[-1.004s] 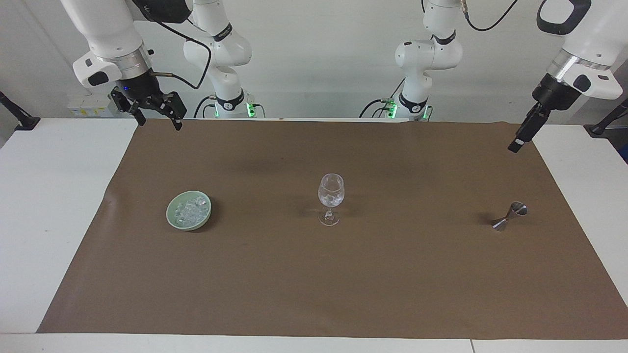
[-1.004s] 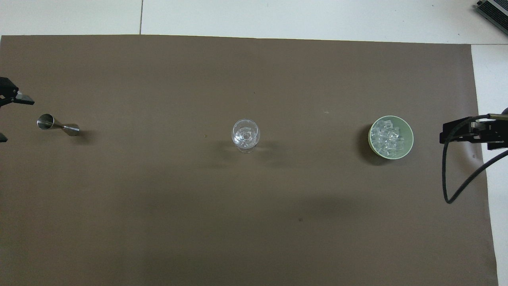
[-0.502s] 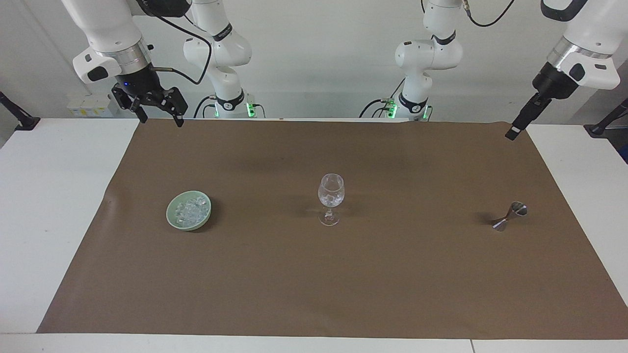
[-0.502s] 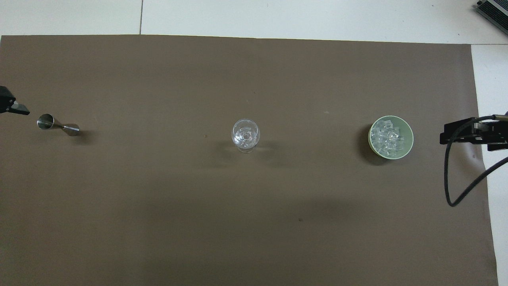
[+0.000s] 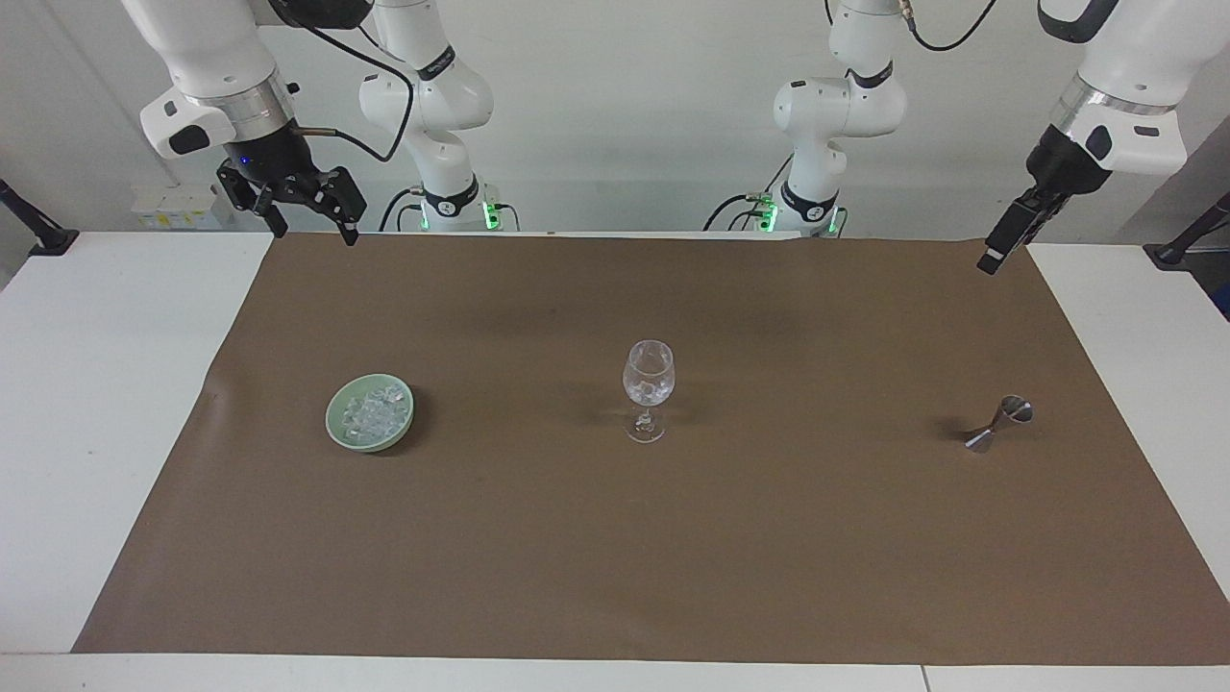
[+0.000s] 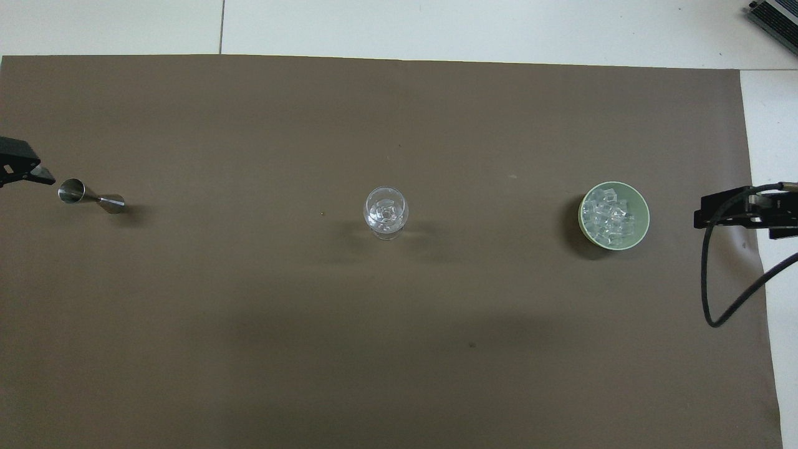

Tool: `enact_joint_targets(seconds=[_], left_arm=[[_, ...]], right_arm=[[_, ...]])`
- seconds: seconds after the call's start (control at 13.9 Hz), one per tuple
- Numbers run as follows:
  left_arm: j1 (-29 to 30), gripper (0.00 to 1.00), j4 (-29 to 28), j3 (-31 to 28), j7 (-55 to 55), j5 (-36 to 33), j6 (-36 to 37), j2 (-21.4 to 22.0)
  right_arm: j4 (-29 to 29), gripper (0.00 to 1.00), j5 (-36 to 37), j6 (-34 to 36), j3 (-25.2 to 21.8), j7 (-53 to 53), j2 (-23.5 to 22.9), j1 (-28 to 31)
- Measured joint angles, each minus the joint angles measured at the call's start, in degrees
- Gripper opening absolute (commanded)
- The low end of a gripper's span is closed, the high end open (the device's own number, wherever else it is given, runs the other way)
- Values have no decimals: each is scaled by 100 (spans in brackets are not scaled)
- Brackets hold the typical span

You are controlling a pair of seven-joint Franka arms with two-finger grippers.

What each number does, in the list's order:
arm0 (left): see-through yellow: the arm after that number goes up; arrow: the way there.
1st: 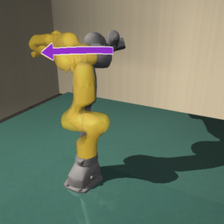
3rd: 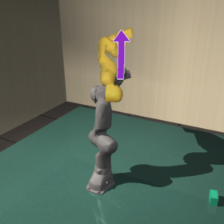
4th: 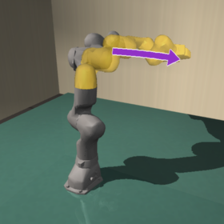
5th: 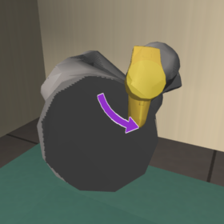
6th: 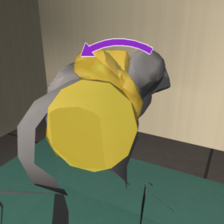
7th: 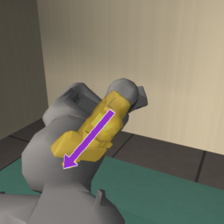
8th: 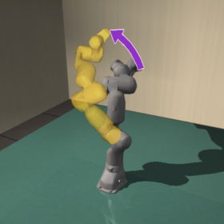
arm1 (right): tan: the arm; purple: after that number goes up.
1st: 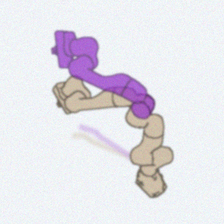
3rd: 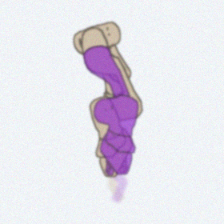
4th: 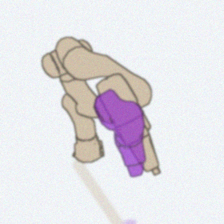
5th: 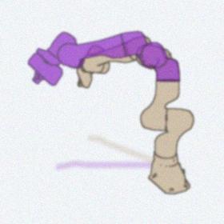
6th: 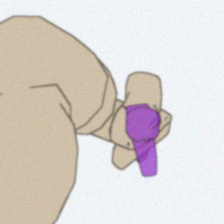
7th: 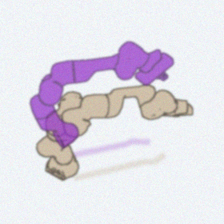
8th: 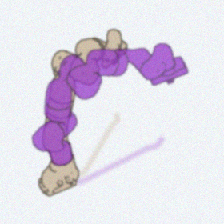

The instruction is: Pour wine and add ice with both arms

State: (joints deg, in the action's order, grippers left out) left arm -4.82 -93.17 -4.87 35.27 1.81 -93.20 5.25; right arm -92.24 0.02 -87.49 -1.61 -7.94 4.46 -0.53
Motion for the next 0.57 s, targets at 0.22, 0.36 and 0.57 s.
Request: enact_joint_targets(seconds=[0.22, 0.36, 0.57], left_arm=[[0, 100, 3, 0, -16, -128, 0, 0], [0, 100, 3, 0, -34, -146, 0, 0], [1, 100, 6, 0, -75, -154, 17, -64]], right_arm=[[0, 100, 0, 3, 0, 0, 1, 0], [0, 100, 0, 8, 0, 0, 1, 0], [0, 100, 0, 12, 21, 0, 1, -1]])
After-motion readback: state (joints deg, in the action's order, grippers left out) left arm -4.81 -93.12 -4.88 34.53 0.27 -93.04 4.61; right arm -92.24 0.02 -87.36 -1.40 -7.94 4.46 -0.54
